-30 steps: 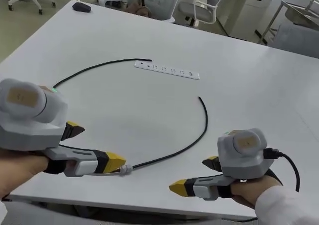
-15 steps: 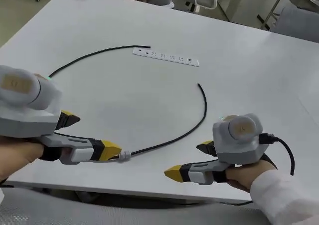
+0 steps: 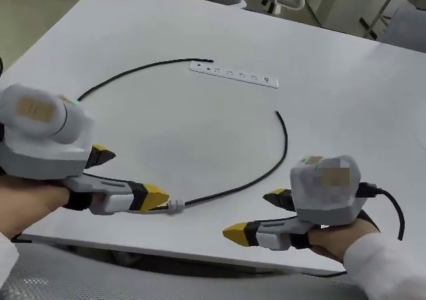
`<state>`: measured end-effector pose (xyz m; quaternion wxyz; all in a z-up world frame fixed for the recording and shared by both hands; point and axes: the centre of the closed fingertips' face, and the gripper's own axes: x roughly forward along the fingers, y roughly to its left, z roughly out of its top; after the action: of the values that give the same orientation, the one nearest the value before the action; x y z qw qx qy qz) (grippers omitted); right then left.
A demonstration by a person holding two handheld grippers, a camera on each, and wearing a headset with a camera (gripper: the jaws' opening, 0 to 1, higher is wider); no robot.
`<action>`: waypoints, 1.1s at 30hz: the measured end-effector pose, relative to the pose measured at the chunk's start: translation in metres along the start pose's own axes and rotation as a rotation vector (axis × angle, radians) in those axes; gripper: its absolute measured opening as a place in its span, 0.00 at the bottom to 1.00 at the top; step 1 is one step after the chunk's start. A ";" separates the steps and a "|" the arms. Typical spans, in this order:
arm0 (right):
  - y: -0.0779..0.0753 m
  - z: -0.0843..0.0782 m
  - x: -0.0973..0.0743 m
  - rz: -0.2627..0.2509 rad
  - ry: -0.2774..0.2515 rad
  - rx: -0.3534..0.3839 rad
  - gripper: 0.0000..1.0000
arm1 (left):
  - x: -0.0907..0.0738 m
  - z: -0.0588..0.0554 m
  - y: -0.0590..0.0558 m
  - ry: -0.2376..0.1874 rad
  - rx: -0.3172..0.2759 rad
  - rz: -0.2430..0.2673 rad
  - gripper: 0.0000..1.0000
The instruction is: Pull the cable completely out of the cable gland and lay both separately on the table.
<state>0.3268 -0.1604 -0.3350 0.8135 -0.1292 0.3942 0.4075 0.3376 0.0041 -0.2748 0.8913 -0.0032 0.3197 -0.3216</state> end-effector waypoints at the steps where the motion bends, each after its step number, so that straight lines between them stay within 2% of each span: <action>1: 0.001 0.000 0.001 0.006 0.007 -0.017 0.70 | 0.000 0.001 0.000 -0.003 -0.001 0.001 0.76; 4: 0.003 0.009 0.001 0.018 -0.017 -0.049 0.65 | -0.001 0.002 0.003 -0.009 -0.010 0.007 0.76; 8: 0.006 0.017 0.009 0.041 0.004 -0.116 0.65 | 0.000 0.005 0.004 -0.017 -0.012 0.005 0.75; 12: 0.016 0.044 0.031 0.101 -0.033 -0.162 0.62 | 0.000 0.006 0.004 -0.024 -0.003 0.005 0.75; 16: 0.021 0.060 0.053 0.133 -0.037 -0.207 0.58 | -0.003 0.010 0.009 -0.044 -0.010 0.022 0.74; 21: 0.030 0.075 0.081 0.183 -0.054 -0.338 0.51 | -0.005 0.015 0.018 -0.074 -0.047 0.039 0.73; 23: 0.031 0.074 0.091 0.191 -0.048 -0.374 0.48 | -0.005 0.014 0.018 -0.070 -0.052 0.044 0.73; 26: 0.030 0.065 0.104 0.225 -0.014 -0.502 0.43 | -0.004 0.012 0.019 -0.060 -0.051 0.048 0.73; 30: 0.030 0.045 0.110 0.288 0.044 -0.575 0.41 | -0.002 0.010 0.019 -0.048 -0.054 0.047 0.73; 33: 0.025 0.034 0.115 0.312 0.070 -0.621 0.36 | 0.000 0.008 0.020 -0.037 -0.050 0.047 0.73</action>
<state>0.3668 -0.0625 -0.3956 0.6494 -0.3227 0.2939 0.6227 0.3535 0.0183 -0.2723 0.9039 -0.0239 0.3113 -0.2924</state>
